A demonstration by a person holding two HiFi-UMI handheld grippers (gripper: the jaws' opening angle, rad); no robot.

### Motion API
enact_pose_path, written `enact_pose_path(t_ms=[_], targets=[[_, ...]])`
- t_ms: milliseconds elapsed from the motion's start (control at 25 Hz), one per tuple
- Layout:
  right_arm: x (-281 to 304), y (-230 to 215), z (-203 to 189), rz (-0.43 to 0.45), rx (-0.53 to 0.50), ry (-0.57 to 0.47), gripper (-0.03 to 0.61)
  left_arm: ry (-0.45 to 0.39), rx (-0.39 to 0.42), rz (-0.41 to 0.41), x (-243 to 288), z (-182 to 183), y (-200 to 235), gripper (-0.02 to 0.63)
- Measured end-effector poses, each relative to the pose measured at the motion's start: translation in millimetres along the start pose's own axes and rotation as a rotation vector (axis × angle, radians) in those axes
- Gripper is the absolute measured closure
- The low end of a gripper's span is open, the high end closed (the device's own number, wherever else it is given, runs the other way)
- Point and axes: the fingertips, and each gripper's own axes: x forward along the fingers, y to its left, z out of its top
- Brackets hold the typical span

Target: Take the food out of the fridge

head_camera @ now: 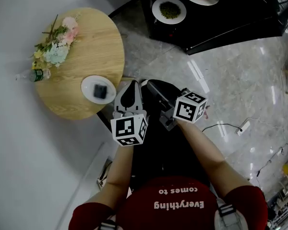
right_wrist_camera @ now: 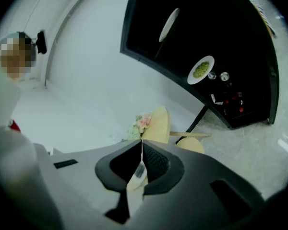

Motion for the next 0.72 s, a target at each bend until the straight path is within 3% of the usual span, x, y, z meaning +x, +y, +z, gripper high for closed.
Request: enact_pose_path(t_ms=[200,360,720], targets=[[-4,-34,54,0.02,0.238,-0.181,0.552,0.008,0.014,-0.045,22,12,-8,0.609],[5,-71,87,0.026,0.403,-0.305,0.481,0.025,0.015,-0.065,39,16,2,0.609],[33,-173,131,-0.144,0.589,-0.44,0.456,0.063,-0.001,-0.091,67,13,14,0.609]])
